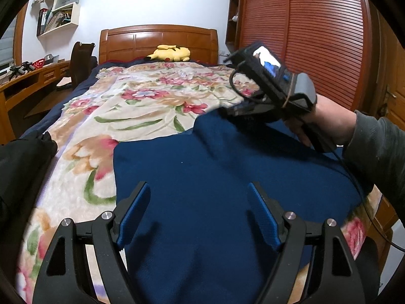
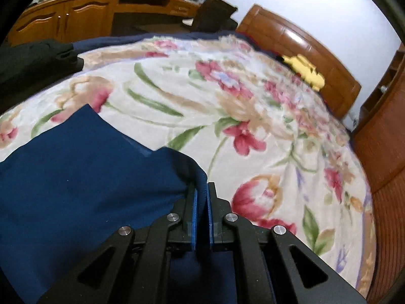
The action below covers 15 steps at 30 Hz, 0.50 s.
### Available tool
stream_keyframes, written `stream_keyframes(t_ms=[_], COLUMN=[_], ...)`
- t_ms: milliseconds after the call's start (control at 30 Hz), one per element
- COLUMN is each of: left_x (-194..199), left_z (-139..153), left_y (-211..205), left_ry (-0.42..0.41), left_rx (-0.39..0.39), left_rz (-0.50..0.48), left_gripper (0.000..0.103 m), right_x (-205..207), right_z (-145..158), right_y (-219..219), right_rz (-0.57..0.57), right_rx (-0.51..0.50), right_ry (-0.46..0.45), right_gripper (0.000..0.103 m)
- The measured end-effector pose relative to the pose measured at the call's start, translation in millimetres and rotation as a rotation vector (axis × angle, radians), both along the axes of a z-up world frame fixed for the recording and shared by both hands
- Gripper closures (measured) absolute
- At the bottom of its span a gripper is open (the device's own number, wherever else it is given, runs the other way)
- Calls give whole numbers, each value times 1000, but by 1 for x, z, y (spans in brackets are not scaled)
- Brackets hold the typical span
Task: Fold large clothes
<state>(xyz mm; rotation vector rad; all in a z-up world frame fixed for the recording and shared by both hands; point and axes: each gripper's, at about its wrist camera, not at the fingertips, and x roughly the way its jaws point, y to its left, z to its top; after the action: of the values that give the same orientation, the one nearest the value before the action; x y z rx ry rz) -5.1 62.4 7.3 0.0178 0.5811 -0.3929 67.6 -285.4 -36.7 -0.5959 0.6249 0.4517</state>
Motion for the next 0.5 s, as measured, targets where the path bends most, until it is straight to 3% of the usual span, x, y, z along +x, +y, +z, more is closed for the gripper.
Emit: stream_keyframes(t_ms=[67, 133, 200, 267, 500], left_x=[0, -1, -1, -2, 0], left_z=[0, 1, 2, 3, 4], left_y=[1, 2, 2, 0, -3], left_ry=[2, 0, -5, -6, -14], left_rx=[-1, -6, -6, 1, -2], left_rz=[3, 5, 6, 13, 12], left_gripper=[23, 23, 23, 23, 23], right_x=[7, 9, 10, 12, -8], right_z=[-10, -13, -11, -4, 27], right_y=[4, -5, -23, -43, -128], right_rz=[-23, -39, -81, -100, -194], right_rx=[-18, 7, 66, 127, 204], right_ry=[39, 54, 87, 112, 70], right_gripper=[95, 84, 59, 46, 46])
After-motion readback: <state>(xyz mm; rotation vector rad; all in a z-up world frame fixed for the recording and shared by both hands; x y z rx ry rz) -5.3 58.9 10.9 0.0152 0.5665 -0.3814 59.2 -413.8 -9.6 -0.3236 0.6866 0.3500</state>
